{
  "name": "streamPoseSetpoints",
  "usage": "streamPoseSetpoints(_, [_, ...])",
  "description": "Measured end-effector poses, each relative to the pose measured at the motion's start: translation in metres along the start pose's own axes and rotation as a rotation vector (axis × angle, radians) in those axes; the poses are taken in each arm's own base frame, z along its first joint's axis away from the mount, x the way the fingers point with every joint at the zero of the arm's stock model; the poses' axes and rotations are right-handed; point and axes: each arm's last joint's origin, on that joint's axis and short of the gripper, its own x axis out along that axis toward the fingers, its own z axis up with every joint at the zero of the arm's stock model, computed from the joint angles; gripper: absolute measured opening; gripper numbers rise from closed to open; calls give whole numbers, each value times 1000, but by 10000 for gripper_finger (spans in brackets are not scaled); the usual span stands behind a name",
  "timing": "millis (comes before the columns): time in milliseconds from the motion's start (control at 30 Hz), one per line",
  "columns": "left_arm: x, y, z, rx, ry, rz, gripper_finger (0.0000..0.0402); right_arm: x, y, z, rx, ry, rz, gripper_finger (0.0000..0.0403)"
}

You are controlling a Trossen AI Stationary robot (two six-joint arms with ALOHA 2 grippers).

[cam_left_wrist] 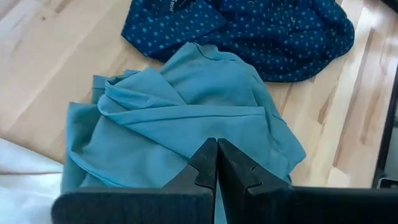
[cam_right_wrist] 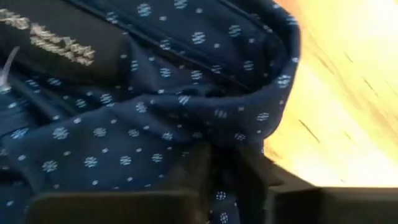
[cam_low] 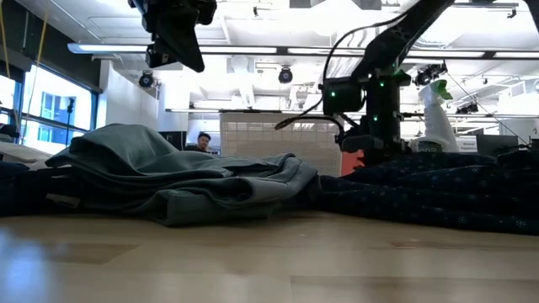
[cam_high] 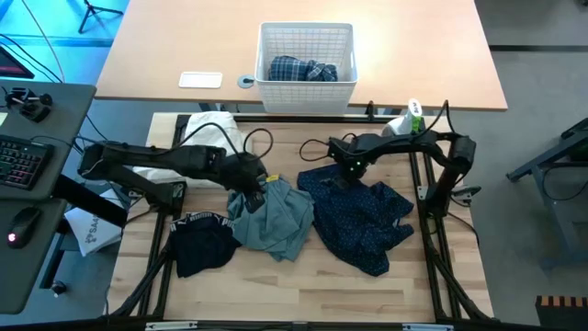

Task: Fold Laundry from Bin
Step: Fold the dark blue polo

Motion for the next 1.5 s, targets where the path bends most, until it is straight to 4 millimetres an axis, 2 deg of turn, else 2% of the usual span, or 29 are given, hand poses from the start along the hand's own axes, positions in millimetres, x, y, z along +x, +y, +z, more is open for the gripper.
streamPoseSetpoints(67, [-2, -4, -2, -14, -8, 1, 0, -7, 4, -6, -27, -5, 6, 14])
streamPoseSetpoints(167, [-7, -10, -6, -21, -38, 16, 0, -35, 14, -16, -38, -90, 37, 12])
streamPoseSetpoints(300, [-10, -15, -9, -37, -79, 47, 0, -95, 26, -40, 6, -328, 98, 4])
streamPoseSetpoints(400, [-9, -14, -6, -66, -108, 53, 1, -147, 26, -65, 46, -547, 185, 3])
streamPoseSetpoints(567, [-11, -14, 17, 39, -295, -10, 28, -222, 20, -104, 12, -913, 462, 2])
streamPoseSetpoints(733, [-28, -21, 54, 173, -651, -166, 77, -273, 15, -129, -14, -1271, 675, 1])
streamPoseSetpoints(833, [-46, -26, 71, 215, -907, -239, 105, -292, 16, -134, -26, -1445, 749, 1])
streamPoseSetpoints(933, [-60, -29, 79, 306, -1087, -198, 128, -304, 24, -132, -51, -1567, 818, 1])
streamPoseSetpoints(1067, [-81, -35, 88, 318, -1123, -43, 146, -318, 33, -131, -185, -1722, 881, 0])
streamPoseSetpoints(1200, [-98, -40, 92, 379, -1071, 49, 149, -355, 21, -141, -179, -1847, 849, 0])
streamPoseSetpoints(1267, [-99, -42, 91, 394, -1028, 79, 148, -368, 16, -146, -184, -1834, 751, 0])
streamPoseSetpoints(1367, [-98, -42, 88, 389, -991, 118, 146, -374, 12, -149, -230, -1722, 590, 0])
streamPoseSetpoints(1433, [-96, -41, 84, 390, -953, 147, 145, -367, 15, -146, -228, -1604, 559, 0])
streamPoseSetpoints(1500, [-94, -41, 80, 375, -913, 172, 145, -352, 22, -140, -210, -1481, 552, 0])
